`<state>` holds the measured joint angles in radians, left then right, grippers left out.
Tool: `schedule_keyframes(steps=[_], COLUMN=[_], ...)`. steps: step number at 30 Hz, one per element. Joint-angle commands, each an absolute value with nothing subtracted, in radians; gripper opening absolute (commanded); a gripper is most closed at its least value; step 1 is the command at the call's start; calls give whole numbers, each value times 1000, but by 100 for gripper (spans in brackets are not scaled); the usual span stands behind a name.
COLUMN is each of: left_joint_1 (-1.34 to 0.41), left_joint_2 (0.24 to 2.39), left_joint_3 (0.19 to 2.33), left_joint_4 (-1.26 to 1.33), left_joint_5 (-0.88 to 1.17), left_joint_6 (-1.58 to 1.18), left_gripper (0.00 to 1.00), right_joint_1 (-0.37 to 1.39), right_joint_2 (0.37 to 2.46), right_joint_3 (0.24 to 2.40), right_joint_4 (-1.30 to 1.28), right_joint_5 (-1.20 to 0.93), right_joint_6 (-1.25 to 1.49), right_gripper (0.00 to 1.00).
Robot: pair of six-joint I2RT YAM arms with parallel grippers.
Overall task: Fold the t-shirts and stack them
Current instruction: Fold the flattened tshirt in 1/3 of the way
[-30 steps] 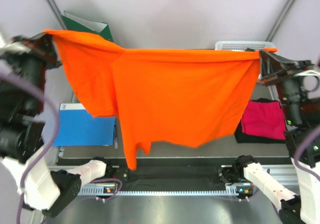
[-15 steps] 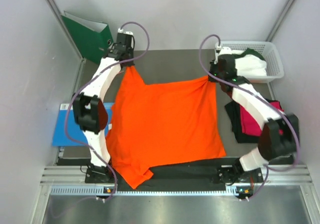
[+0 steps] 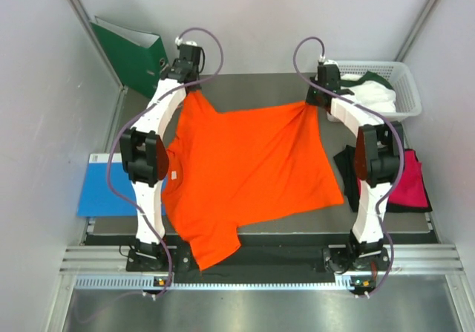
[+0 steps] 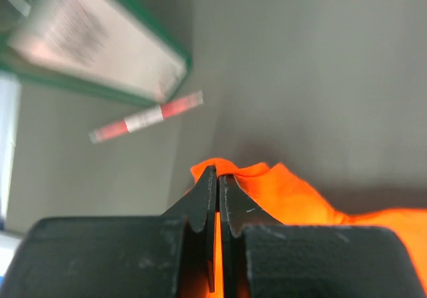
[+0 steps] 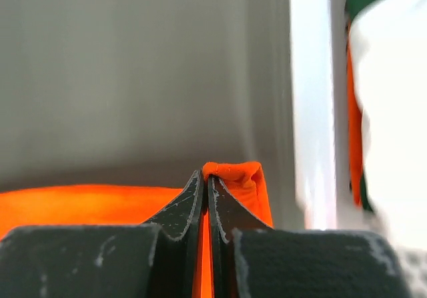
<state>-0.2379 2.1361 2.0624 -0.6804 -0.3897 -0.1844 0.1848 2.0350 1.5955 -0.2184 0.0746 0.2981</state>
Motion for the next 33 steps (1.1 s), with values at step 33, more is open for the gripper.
schedule_keyframes(steps=[33], left_joint_1=[-284], left_joint_2=[1660], left_joint_3=[1468], left_joint_4=[-695], left_joint_5=[-445], left_joint_6=[-376], left_gripper=[0], right_joint_1=[150], right_joint_2=[1905], right_joint_3=[1393], right_joint_4=[-192], right_joint_5=[69], right_joint_6=[316], right_gripper=[0])
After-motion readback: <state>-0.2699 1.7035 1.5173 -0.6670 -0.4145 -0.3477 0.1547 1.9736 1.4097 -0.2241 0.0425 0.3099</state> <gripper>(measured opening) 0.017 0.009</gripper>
